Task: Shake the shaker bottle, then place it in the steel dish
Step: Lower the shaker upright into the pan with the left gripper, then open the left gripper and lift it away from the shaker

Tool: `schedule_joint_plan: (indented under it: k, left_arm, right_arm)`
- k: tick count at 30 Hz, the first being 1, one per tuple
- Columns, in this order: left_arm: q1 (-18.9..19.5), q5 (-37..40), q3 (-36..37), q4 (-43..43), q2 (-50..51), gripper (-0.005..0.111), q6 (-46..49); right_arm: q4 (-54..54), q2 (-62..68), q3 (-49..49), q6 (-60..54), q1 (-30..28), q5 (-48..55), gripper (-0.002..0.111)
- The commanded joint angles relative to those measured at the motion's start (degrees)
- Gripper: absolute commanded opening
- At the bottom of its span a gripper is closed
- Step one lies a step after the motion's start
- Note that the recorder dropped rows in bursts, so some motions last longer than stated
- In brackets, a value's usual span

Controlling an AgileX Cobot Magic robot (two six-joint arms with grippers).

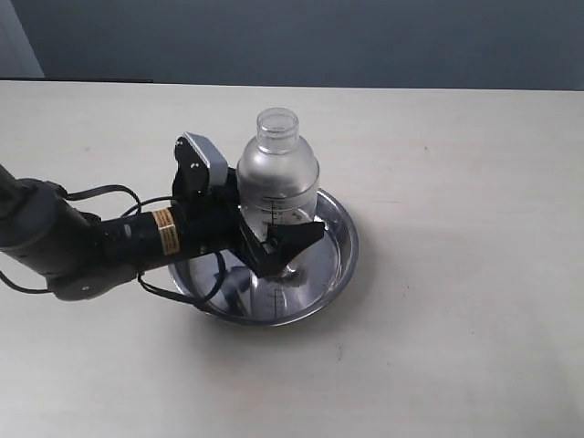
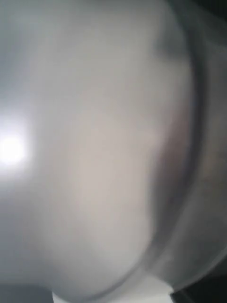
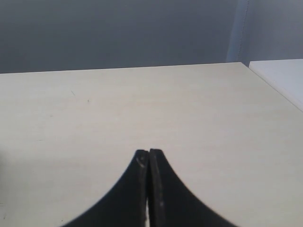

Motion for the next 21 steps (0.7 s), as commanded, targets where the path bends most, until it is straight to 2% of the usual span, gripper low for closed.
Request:
schedule_joint_plan:
  k: [1, 9, 16, 19, 21]
  left_arm:
    - [0.2, -0.9, 0.1, 1.3, -4.3, 0.105, -0.4]
    - [1.0, -0.9, 0.1, 0.2, -11.3, 0.105, -0.2]
    - [4.7, -0.9, 0.1, 2.2, -22.0, 0.105, -2.8]
    - [6.4, 7.1, 0.1, 3.0, -29.5, 0.099, -7.7]
    - [7.2, 17.7, 0.1, 3.4, -36.1, 0.087, -11.2]
  right_arm:
    - [0.0, -0.3, 0.1, -0.1, -0.2, -0.7, -0.001]
    - [0.0, -0.3, 0.1, -0.1, -0.2, -0.7, -0.001]
    - [0.0, -0.3, 0.1, -0.1, -0.2, -0.7, -0.001]
    - [0.0, -0.3, 0.1, -0.1, -0.2, -0.7, -0.001]
    - [0.0, -0.3, 0.1, -0.1, -0.2, -0.7, -0.001]
